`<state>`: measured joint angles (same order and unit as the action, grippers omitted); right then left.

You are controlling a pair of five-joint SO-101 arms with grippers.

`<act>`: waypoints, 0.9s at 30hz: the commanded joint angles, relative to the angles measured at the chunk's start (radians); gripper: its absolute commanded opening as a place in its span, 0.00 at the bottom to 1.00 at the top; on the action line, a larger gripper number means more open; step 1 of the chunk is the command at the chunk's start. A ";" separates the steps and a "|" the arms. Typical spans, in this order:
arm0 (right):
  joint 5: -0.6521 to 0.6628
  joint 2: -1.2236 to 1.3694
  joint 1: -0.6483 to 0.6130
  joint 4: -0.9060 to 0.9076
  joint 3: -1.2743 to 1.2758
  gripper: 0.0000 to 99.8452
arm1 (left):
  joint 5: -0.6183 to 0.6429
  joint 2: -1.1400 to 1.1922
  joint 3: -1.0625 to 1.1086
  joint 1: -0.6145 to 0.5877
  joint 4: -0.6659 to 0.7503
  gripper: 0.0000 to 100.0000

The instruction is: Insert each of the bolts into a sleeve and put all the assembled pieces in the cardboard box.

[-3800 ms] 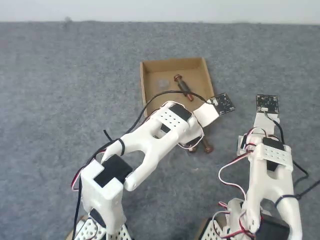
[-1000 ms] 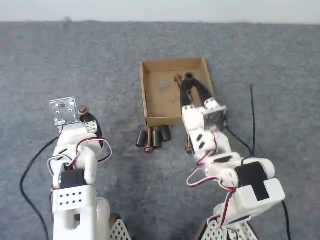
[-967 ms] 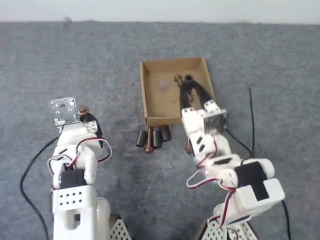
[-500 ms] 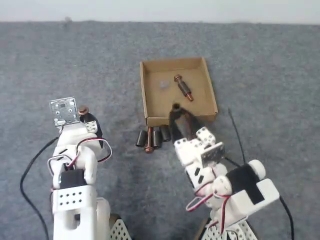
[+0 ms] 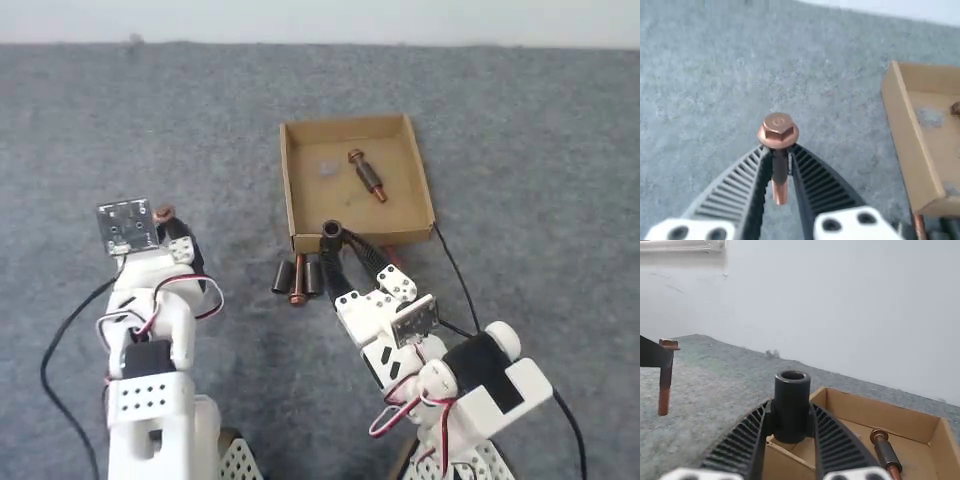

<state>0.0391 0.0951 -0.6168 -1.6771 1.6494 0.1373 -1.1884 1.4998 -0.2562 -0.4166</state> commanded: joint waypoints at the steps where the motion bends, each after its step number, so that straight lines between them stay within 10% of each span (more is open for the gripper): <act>1: 0.014 0.004 -0.005 -0.022 0.021 0.01 | 0.058 -0.040 -0.019 0.094 0.138 0.01; 9: 0.011 0.004 -0.004 0.036 0.020 0.01 | 0.399 -0.041 -0.022 0.285 0.328 0.01; 21: 0.009 0.004 -0.004 0.047 0.020 0.01 | 0.203 -0.043 -0.140 0.517 0.318 0.01; 27: -0.044 0.004 -0.005 0.048 0.020 0.01 | 0.190 -0.041 -0.344 0.589 -0.003 0.01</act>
<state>0.0315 0.0997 -0.6168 -1.6326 1.6494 0.3414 -1.1945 1.3464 0.3053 -0.2232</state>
